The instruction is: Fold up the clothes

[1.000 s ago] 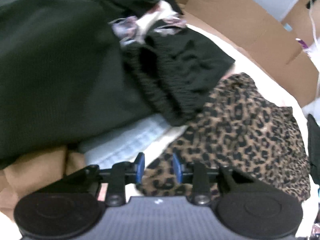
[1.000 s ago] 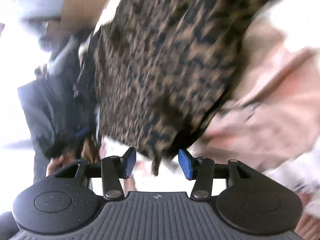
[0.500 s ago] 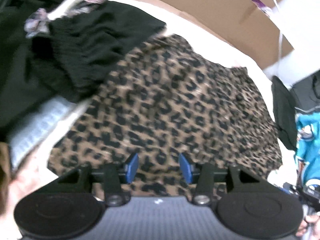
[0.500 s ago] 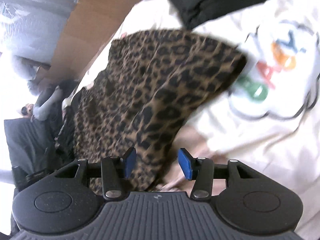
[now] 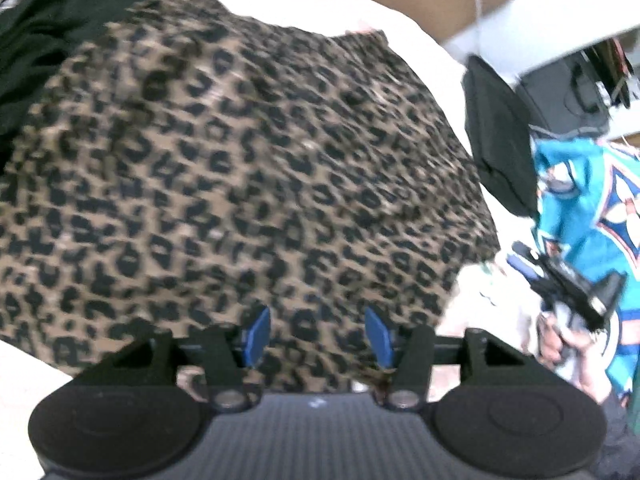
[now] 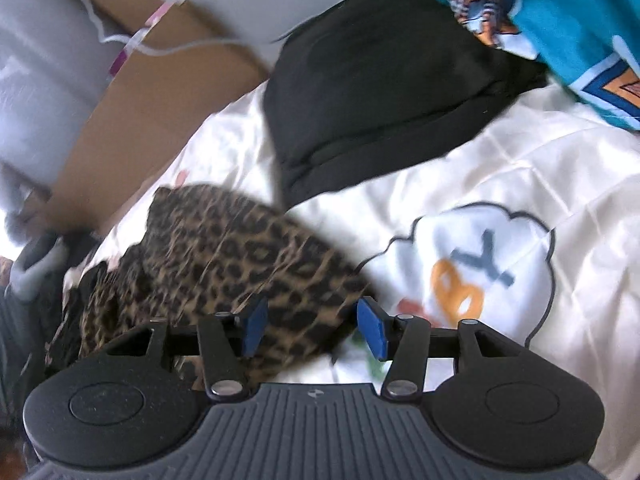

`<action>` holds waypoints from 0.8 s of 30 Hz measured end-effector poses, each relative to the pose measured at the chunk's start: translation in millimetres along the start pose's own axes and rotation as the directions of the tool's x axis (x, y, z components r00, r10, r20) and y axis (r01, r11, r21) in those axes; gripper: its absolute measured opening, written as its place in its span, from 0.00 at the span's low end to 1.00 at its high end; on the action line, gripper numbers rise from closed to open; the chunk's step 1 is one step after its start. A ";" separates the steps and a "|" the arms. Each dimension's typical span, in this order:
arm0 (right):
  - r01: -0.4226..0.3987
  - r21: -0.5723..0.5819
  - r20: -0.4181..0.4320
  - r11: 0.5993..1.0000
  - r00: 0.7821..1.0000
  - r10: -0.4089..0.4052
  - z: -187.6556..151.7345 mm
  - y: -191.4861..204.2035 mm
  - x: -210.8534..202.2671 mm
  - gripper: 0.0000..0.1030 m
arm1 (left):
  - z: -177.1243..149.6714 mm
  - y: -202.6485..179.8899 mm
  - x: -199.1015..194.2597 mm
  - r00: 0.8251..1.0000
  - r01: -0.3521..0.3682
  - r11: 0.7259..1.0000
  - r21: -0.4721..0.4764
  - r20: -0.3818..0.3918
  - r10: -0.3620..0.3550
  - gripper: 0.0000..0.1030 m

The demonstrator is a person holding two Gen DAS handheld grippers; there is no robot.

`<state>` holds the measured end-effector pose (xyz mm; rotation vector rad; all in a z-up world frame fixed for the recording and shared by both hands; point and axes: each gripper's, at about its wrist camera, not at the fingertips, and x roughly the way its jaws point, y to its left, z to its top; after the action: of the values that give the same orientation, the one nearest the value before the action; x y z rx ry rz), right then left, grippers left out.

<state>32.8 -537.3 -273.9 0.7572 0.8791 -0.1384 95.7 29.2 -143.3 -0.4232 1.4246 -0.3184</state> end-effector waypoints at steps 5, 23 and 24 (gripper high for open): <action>0.046 0.014 0.003 0.999 0.999 -0.046 5.8 -12.8 8.7 0.55 | -7.7 -18.4 30.1 0.994 0.053 0.994 -0.096 -0.092 -0.062 0.59; 0.017 0.057 -0.023 0.998 1.000 -0.016 3.9 -22.5 30.9 0.55 | -43.7 -55.6 84.1 0.972 -0.032 0.996 -0.087 -0.237 0.010 0.64; 0.016 0.059 -0.023 0.998 1.000 -0.015 3.4 -22.7 31.3 0.55 | -43.2 -55.6 85.4 0.973 -0.034 0.995 -0.097 -0.232 0.011 0.64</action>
<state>46.1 -550.3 -308.0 0.8086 0.9056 -0.1705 65.6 -63.0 -196.7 -0.4626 1.6779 -0.2849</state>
